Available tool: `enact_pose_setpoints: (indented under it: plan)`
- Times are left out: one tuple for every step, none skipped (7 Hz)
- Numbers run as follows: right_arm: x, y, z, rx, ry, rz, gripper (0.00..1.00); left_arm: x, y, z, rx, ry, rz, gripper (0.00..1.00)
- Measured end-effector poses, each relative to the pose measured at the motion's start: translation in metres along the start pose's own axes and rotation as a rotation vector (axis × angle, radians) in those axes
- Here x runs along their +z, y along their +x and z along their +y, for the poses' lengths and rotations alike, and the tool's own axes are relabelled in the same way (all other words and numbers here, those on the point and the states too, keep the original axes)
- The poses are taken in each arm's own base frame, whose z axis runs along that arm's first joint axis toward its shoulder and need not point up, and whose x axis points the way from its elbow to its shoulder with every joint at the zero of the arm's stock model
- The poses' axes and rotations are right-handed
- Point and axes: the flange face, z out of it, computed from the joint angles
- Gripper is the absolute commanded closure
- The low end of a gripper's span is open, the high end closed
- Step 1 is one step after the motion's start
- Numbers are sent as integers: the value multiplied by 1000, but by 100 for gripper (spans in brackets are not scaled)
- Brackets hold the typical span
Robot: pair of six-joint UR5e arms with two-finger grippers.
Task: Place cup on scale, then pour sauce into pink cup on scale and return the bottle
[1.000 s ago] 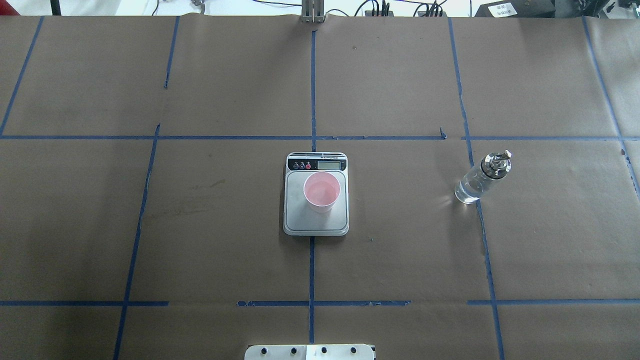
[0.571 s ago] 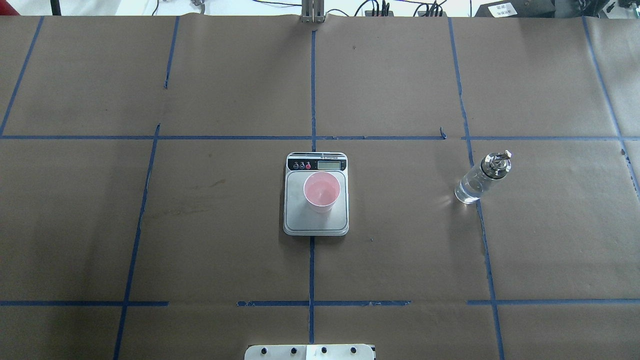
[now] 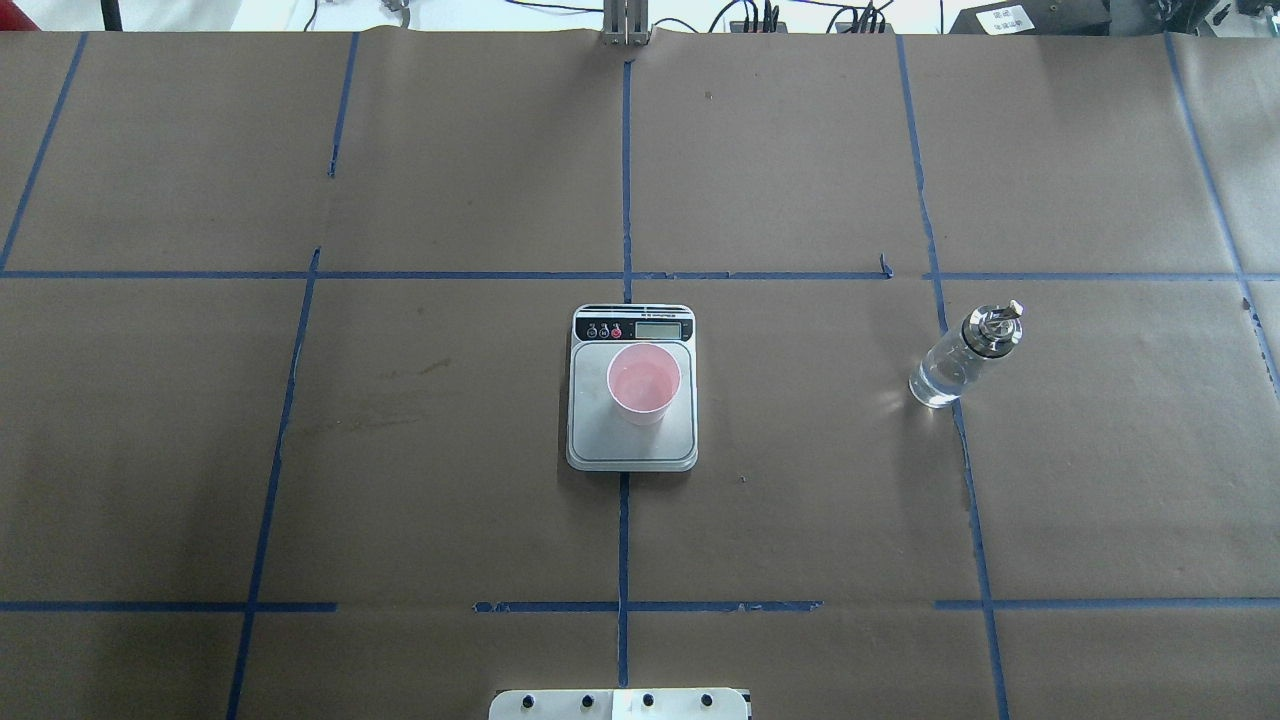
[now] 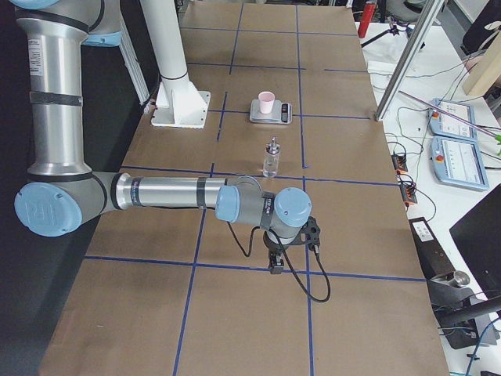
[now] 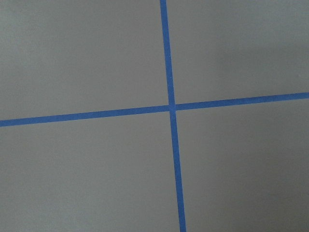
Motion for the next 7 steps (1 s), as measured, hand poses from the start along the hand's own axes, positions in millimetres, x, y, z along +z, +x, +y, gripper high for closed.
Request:
enact_pose_setpoints:
  plan:
    - [1,0,3,2,0,-9,0,-7,7,5,24,22,-2,0]
    - [1,-3,5,1,3,-26,0,-9,8,10,44,42,-4,0]
    - [1,-4,7,0,6,-35,0,-10,8,14,56,54,-7,0]
    - [2,-4,8,1,5,-38,0,-10,7,16,62,61,-10,0]
    - [4,-3,9,5,2,-40,0,-9,7,16,63,60,-10,0]
    - [5,-1,10,8,-1,-41,0,-6,6,16,63,56,-11,0]
    - [5,-1,11,9,-1,-42,0,-4,4,16,61,51,-13,0]
